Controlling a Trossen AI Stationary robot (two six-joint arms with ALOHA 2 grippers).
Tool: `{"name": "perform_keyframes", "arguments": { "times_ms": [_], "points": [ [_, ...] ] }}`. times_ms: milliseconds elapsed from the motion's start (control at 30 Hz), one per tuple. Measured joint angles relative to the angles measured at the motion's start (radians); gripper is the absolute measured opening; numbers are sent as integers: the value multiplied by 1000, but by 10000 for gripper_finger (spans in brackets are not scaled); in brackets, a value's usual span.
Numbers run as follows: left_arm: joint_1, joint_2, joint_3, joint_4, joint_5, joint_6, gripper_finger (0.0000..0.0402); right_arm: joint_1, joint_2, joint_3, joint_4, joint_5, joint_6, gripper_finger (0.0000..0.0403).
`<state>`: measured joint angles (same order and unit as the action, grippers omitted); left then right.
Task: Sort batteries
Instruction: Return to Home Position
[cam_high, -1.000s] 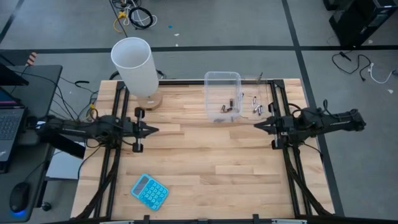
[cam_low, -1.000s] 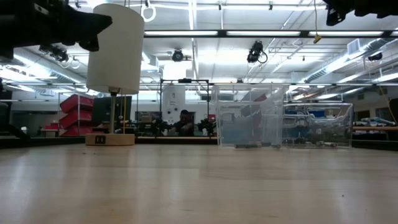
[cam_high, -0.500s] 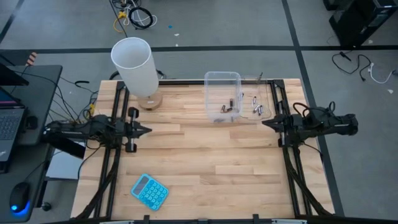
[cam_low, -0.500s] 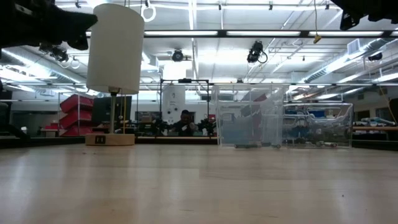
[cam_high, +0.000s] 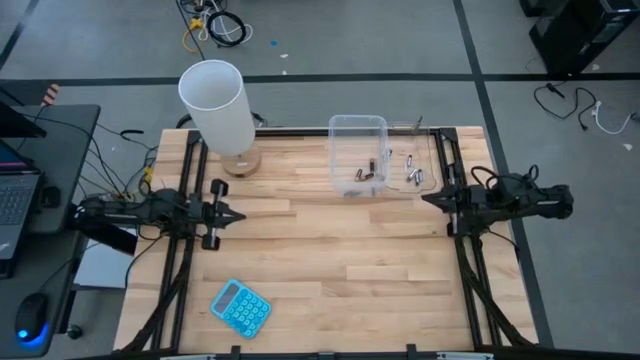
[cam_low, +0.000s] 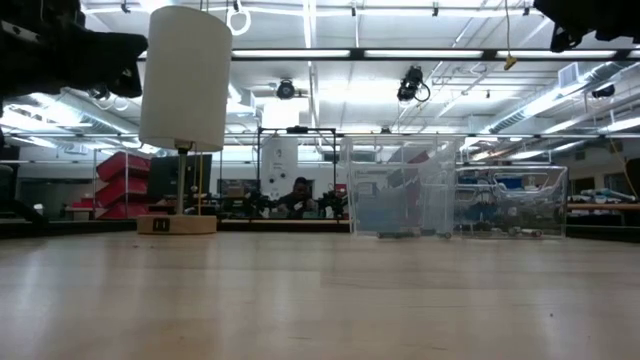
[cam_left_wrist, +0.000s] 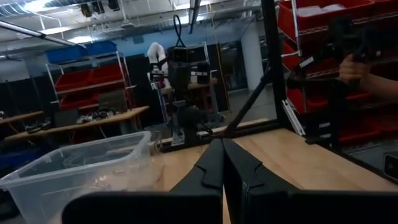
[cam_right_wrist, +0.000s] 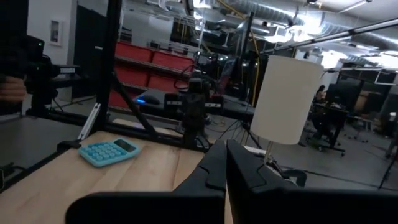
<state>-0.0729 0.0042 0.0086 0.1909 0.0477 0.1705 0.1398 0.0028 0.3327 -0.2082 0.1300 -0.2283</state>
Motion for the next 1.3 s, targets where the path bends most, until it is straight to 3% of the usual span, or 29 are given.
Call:
{"name": "perform_keyframes", "arguments": {
  "times_ms": [200, 367, 433, 700, 933, 1300],
  "points": [
    [0, 1, 0, -11, -4, -18, 0, 0, 0, -140, 190, -88, 14, 0],
    [0, 20, 0, -183, -86, -70, 0, 0, 1, -274, 315, -99, 54, 0],
    [-1, 46, 0, -162, -53, -45, 0, 0, 0, -325, 350, -114, 59, 0],
    [-1, 51, 0, -148, -53, 8, 0, 1, 9, -327, 328, -101, 19, 0],
    [-1, 51, 0, -153, -34, -68, 0, 1, 10, -327, 313, -22, 113, 0],
    [-1, 51, -1, -138, -62, -73, 6, 1, 10, -327, 312, -20, 120, 2]
  ]
}}
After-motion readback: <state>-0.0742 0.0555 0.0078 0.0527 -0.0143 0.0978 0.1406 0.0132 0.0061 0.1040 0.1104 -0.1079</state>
